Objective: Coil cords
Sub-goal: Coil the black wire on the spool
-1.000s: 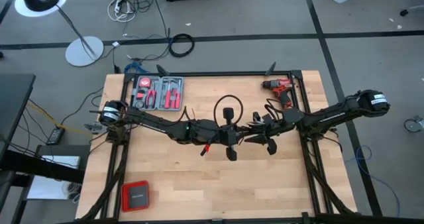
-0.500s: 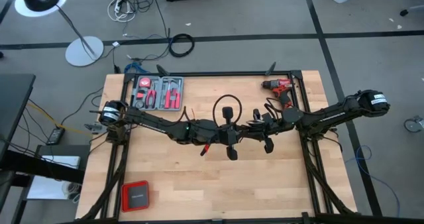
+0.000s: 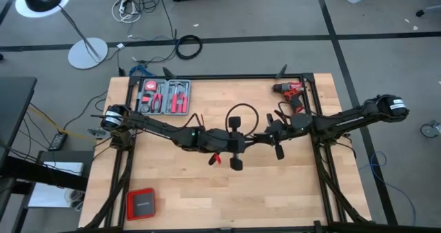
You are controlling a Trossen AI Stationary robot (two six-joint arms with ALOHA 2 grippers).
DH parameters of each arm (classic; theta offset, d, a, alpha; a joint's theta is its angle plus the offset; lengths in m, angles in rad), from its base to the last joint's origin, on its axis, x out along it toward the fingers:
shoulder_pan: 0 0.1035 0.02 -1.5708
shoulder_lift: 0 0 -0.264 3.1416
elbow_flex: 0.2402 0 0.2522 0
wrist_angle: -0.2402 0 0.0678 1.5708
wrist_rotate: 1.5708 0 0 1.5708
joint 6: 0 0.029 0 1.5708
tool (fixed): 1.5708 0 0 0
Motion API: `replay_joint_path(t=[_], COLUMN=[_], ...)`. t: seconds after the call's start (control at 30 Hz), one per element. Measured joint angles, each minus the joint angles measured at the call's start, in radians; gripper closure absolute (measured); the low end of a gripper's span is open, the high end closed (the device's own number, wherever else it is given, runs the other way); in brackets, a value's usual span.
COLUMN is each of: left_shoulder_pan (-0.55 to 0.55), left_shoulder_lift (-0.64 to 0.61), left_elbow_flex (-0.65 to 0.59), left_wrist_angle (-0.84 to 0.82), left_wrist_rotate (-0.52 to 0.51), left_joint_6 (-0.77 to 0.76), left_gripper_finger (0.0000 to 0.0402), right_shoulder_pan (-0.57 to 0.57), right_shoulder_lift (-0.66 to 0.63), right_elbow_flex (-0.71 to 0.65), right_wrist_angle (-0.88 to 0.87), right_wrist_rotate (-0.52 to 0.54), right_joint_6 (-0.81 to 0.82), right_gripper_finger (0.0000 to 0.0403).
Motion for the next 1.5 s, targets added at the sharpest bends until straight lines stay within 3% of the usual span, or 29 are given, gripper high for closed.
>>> replay_joint_path(t=[0.4, 1.2, 1.5], left_shoulder_pan=[0.011, 0.013, 0.012], left_shoulder_lift=[-0.001, -0.005, -0.005], left_elbow_flex=[0.000, -0.001, -0.001], left_wrist_angle=[-0.307, -0.333, -0.372], left_wrist_rotate=[-0.014, -0.032, -0.023], left_joint_6=[-0.190, -0.165, -0.190], left_gripper_finger=[0.0394, 0.0394, 0.0394], right_shoulder_pan=[0.050, 0.082, 0.085], right_shoulder_lift=[-0.093, -0.099, -0.209], right_elbow_flex=[0.000, 0.004, 0.000], right_wrist_angle=[-0.279, -0.605, -0.700], right_wrist_rotate=[0.014, 0.008, 0.001], right_joint_6=[0.017, 0.169, 0.182], right_gripper_finger=[0.0400, 0.0400, 0.0401])
